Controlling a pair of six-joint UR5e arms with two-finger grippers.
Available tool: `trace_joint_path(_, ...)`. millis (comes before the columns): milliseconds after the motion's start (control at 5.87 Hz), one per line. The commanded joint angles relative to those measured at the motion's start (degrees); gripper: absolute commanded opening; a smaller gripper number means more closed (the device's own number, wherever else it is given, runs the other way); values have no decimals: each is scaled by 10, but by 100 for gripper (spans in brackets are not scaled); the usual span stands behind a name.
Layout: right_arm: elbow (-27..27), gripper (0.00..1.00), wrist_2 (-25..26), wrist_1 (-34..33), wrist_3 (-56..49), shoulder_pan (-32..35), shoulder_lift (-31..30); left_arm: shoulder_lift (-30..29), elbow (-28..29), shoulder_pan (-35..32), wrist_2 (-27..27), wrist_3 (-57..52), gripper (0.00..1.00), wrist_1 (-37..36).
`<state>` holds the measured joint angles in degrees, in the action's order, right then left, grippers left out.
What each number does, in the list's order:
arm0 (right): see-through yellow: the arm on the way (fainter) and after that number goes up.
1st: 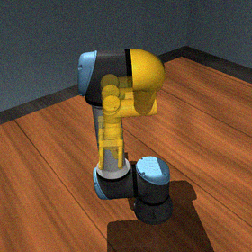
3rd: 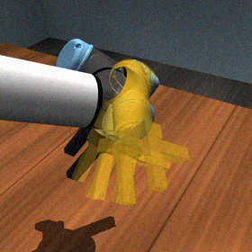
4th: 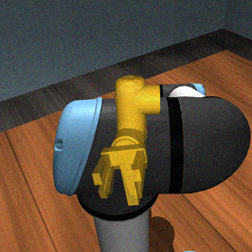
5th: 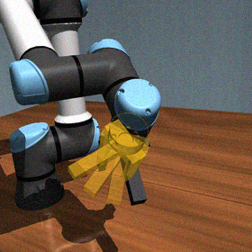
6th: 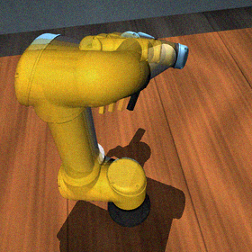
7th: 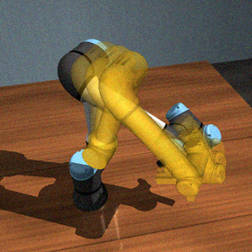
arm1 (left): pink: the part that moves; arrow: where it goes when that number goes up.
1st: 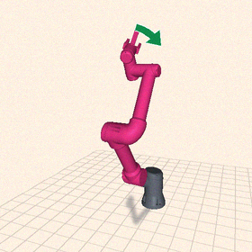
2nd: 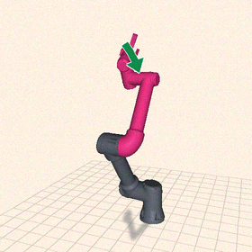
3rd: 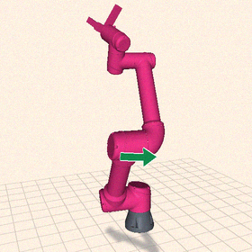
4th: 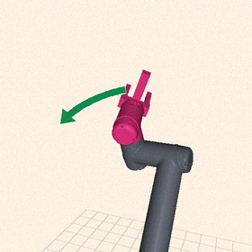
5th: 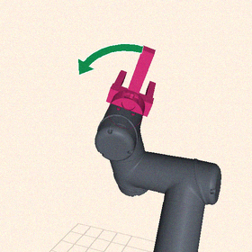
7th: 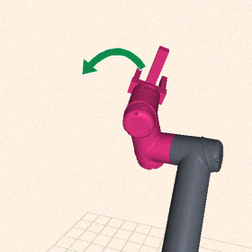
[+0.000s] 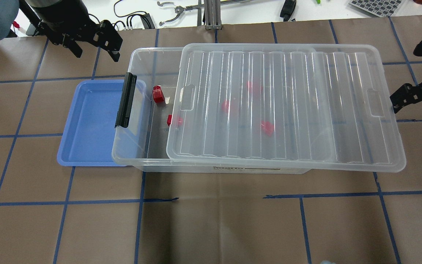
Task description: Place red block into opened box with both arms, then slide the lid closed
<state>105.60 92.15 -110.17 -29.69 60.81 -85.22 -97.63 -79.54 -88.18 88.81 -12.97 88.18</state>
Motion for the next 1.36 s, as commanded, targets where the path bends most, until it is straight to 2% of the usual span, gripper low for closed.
trace_joint_path(0,0,100,0,-6,0,24,0,1,0,-1,0,4,99,1)
trace_joint_path(1193,2,100,-22,-8,1,70,0,-2,1,-1,-2,2,99,-1)
